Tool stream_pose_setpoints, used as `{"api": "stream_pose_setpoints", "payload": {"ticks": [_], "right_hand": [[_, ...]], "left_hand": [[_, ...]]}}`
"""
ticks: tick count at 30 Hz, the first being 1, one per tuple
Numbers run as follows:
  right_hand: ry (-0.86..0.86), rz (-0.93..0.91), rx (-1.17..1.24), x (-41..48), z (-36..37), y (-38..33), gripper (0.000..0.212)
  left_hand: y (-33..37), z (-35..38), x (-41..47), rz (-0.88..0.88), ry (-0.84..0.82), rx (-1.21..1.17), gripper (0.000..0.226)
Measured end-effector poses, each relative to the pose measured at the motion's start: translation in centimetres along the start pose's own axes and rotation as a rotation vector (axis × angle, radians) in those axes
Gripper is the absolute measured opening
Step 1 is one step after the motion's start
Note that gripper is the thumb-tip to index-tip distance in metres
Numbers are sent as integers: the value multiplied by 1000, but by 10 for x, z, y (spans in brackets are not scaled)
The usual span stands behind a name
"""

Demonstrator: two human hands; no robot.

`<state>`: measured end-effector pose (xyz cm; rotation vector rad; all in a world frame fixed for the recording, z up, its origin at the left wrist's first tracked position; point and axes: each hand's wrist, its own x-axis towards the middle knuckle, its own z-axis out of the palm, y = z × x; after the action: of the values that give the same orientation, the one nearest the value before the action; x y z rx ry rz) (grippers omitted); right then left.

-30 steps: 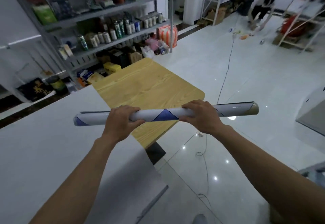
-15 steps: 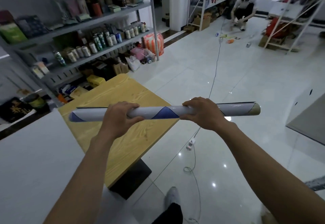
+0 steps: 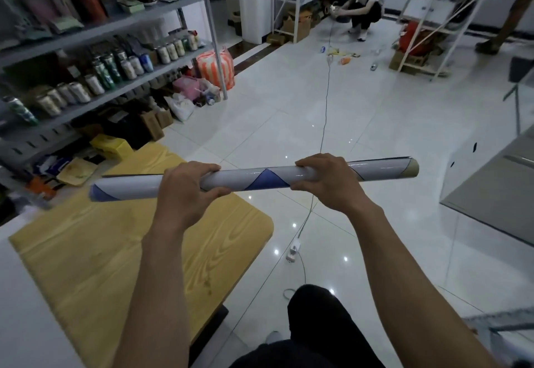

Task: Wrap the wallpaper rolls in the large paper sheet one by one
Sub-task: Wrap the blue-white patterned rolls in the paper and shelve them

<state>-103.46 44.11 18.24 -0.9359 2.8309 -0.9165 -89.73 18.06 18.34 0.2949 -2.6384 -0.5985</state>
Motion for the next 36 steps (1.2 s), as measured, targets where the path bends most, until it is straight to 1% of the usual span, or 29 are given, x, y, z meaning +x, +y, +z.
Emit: {"api": "stream_pose_setpoints", "payload": {"ticks": [5, 11, 18, 23, 29, 36], "right_hand": [[-12, 39, 33, 32, 1, 23, 51], [-36, 14, 53, 91, -2, 60, 49], [-57, -98, 31, 195, -21, 124, 49], [-99, -193, 31, 267, -43, 158, 48], [-122, -330, 18, 344, -50, 168, 48], [-114, -443, 23, 435, -30, 149, 46]], "left_hand": [[-1, 25, 36, -16, -35, -2, 50], [-1, 58, 88, -67, -47, -5, 48], [17, 108, 174, -148, 1, 40, 48], [33, 131, 228, -216, 47, 71, 48], [32, 135, 277, -293, 106, 99, 48], [-5, 120, 335, -334, 164, 144, 50]]}}
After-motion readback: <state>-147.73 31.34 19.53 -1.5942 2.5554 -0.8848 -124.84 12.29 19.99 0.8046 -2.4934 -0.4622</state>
